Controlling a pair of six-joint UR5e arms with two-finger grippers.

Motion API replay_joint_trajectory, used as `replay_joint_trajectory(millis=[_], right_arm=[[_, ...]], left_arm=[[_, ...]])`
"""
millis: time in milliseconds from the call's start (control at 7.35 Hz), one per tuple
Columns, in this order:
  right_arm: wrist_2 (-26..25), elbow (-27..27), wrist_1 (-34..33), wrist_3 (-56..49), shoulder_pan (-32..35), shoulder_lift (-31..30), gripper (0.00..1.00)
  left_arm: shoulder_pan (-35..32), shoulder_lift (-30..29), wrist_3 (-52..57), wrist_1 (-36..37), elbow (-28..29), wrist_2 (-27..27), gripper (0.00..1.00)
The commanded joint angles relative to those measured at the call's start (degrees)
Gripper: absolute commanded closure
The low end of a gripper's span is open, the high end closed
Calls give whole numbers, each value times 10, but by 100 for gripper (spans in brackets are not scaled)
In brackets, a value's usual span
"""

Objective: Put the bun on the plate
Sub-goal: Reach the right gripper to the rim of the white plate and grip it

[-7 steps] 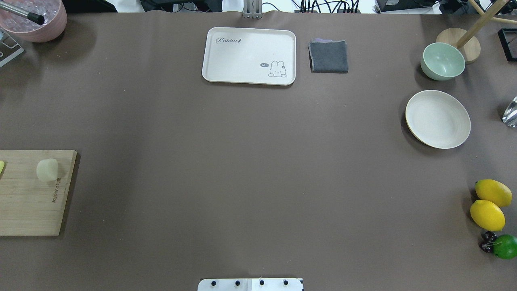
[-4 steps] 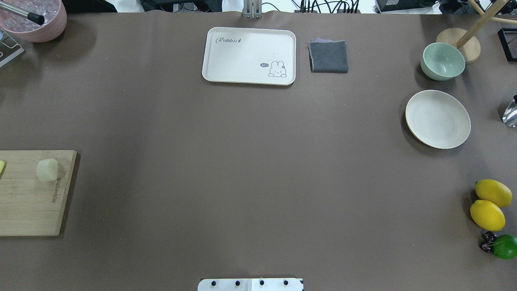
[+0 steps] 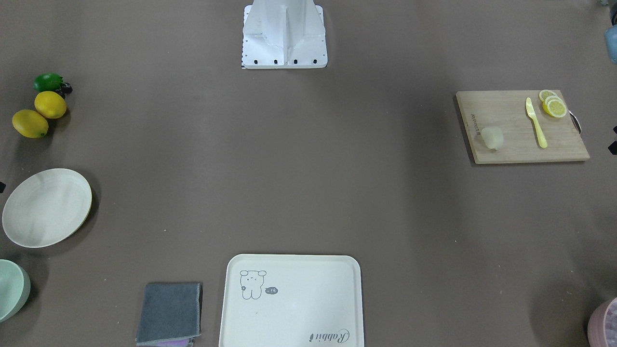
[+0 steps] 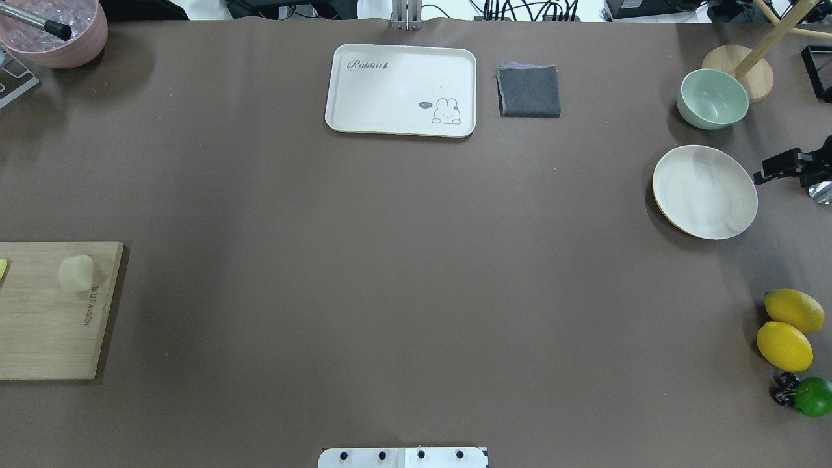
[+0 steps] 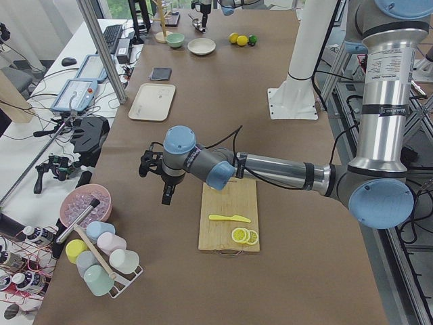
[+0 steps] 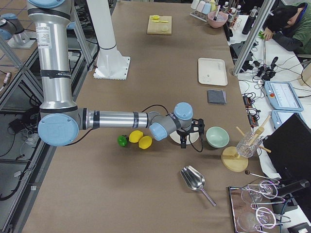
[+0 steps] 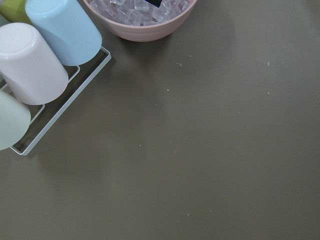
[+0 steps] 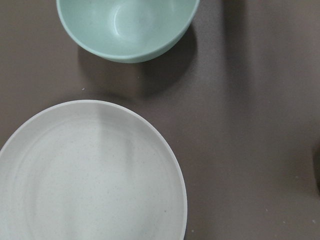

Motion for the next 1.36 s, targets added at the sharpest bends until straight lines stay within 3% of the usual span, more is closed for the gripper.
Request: replay_joint_trajectory(millis=[0, 544, 680, 952, 1224], right_arm=[[-9, -34, 18, 20, -27, 10, 0], [-9, -34, 18, 20, -51, 5, 0], [-11, -35, 18, 20, -52, 5, 9], [-19, -42, 18, 20, -52, 4, 98], [-43, -46, 17, 22, -53, 5, 100]], left_arm=[[1, 0, -1, -1, 2, 0, 2], [1, 0, 0, -1, 2, 0, 2], [1, -1, 0, -1, 2, 0, 2], [0, -4, -2, -1, 3, 0, 2], [0, -4, -4, -1, 1, -1, 2]])
